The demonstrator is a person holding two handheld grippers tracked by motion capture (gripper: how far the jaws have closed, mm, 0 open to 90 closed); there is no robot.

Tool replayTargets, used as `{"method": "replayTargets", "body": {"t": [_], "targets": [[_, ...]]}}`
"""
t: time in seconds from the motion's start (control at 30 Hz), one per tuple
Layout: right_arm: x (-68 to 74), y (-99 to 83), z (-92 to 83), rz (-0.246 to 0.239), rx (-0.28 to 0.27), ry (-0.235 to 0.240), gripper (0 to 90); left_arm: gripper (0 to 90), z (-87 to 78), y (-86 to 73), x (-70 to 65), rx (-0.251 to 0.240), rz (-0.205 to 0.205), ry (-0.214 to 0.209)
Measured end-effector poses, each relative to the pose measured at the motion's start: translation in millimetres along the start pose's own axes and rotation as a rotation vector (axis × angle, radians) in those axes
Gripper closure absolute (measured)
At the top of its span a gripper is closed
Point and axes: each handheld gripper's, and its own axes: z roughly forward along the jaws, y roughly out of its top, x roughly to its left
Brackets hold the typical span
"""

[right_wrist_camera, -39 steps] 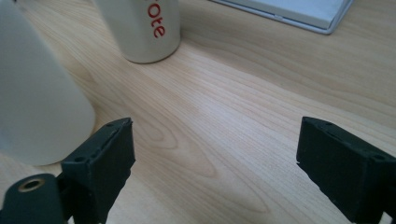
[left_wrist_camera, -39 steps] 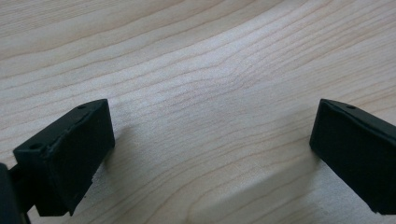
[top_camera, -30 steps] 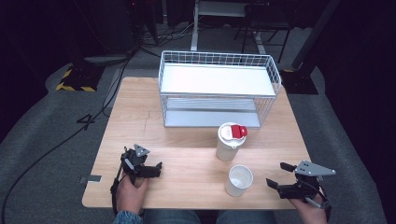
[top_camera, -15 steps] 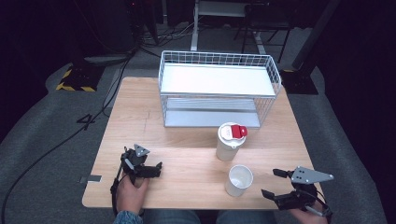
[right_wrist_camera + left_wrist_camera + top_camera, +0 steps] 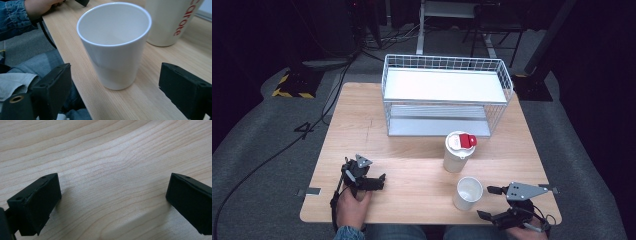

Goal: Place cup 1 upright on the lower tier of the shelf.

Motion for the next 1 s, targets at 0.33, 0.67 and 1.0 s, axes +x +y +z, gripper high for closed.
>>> {"method": "replayTargets", "body": {"t": [0.33,0.67,1.0], "targets": [[-5.4,-4.1,26.4,0.001,0.041,0.011,11.8,0.4,0.0,0.0,0.0,-0.001,0.0,0.0],[-12.9,-7.7,51.5,0.009,0.051,0.023,13.1,0.4,0.1,0.0,0.0,-0.001,0.0,0.0],[-13.1,-7.3,60.8,-0.013,0.009,0.033,13.4,0.4,0.0,0.0,0.0,-0.001,0.0,0.0]]}}
